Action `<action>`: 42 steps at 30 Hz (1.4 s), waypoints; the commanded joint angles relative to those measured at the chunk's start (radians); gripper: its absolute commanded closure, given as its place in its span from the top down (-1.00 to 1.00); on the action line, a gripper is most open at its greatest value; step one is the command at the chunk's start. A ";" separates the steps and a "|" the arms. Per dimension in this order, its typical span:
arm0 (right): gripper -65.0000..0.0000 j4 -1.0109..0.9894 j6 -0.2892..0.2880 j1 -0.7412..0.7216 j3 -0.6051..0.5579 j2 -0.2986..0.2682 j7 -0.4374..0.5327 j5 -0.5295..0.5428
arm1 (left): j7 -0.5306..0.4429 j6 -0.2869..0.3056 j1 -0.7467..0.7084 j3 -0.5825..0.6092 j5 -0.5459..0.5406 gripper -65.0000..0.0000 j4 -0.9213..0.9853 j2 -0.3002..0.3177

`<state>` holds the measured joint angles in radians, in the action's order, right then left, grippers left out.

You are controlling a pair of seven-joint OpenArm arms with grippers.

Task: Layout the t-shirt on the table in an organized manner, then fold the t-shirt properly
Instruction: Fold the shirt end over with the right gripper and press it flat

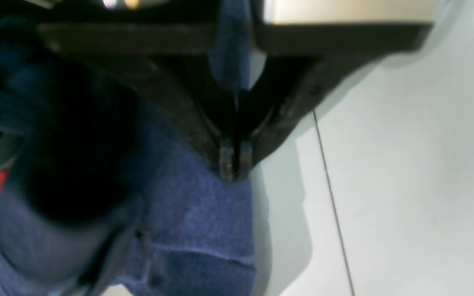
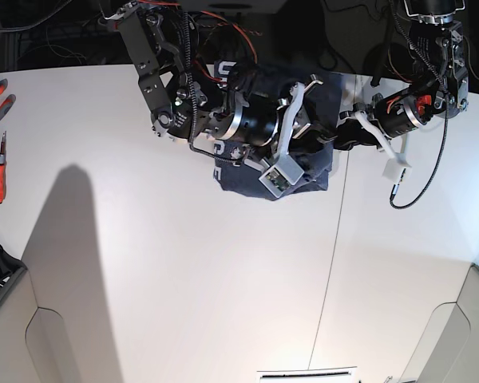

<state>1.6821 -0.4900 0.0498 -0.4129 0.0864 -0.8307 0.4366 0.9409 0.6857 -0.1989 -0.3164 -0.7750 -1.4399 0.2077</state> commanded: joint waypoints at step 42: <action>-1.00 -0.186 -0.033 -0.046 0.334 0.014 -0.029 0.147 | -0.107 0.012 0.019 -0.024 -0.127 -1.00 -0.016 0.008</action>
<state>1.4742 -0.5171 0.0193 -0.0780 0.0921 -0.8780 0.5667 0.8486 0.6880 -0.1879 -0.3363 -0.8803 -1.4399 0.2077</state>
